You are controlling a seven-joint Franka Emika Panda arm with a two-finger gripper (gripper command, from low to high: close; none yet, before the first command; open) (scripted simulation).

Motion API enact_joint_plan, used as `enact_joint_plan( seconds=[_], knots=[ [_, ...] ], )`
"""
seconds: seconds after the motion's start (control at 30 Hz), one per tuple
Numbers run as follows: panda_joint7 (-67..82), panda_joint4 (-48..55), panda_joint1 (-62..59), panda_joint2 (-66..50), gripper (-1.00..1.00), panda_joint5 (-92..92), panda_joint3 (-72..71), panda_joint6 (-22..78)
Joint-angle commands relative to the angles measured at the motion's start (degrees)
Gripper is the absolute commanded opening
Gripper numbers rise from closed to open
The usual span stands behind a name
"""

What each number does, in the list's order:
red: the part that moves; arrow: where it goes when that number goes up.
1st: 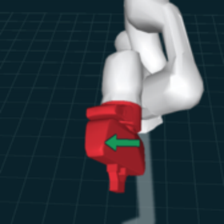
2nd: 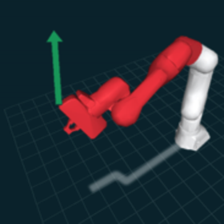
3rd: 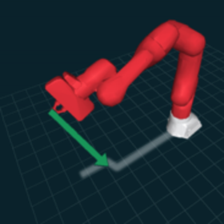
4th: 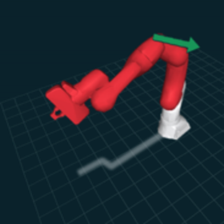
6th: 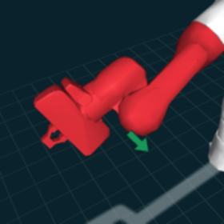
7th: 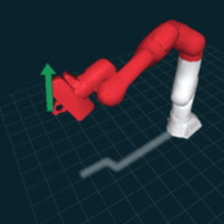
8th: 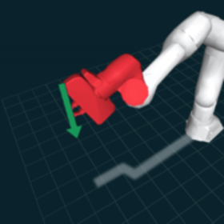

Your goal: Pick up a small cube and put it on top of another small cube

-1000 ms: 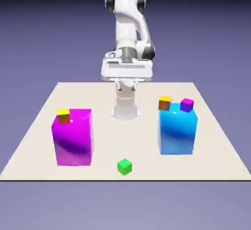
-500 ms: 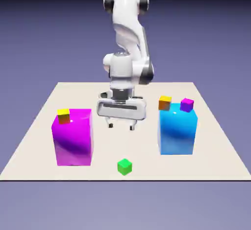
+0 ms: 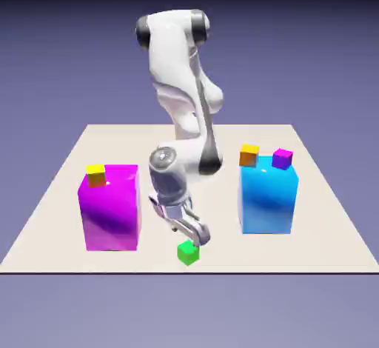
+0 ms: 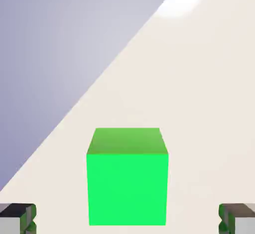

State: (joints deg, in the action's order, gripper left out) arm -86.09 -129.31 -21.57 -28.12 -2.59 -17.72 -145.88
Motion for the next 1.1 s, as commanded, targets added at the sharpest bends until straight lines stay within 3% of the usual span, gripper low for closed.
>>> enact_joint_plan(
  seconds=[0.0,0.03,0.07,0.37,0.77,0.97,1.0,1.07],
  knots=[
    [-0.3,0.0,0.6,-2.1,0.00,0.5,0.5,-2.1],
    [-0.4,0.0,0.8,-2.7,0.00,0.7,0.7,-2.7],
    [-0.4,0.0,0.8,-2.7,-1.00,0.7,0.7,-2.7],
    [2.1,4.9,-1.5,12.3,-1.00,-0.6,2.0,10.5],
    [-26.0,8.0,-15.3,34.5,-1.00,-11.7,18.7,35.8],
    [-24.7,1.1,-14.4,31.3,-1.00,-13.2,17.8,25.8],
    [-24.7,1.1,-14.4,31.3,1.00,-13.2,17.8,25.8],
    [-25.1,2.8,-14.6,32.1,1.00,-12.8,18.0,28.3]
  ],
)
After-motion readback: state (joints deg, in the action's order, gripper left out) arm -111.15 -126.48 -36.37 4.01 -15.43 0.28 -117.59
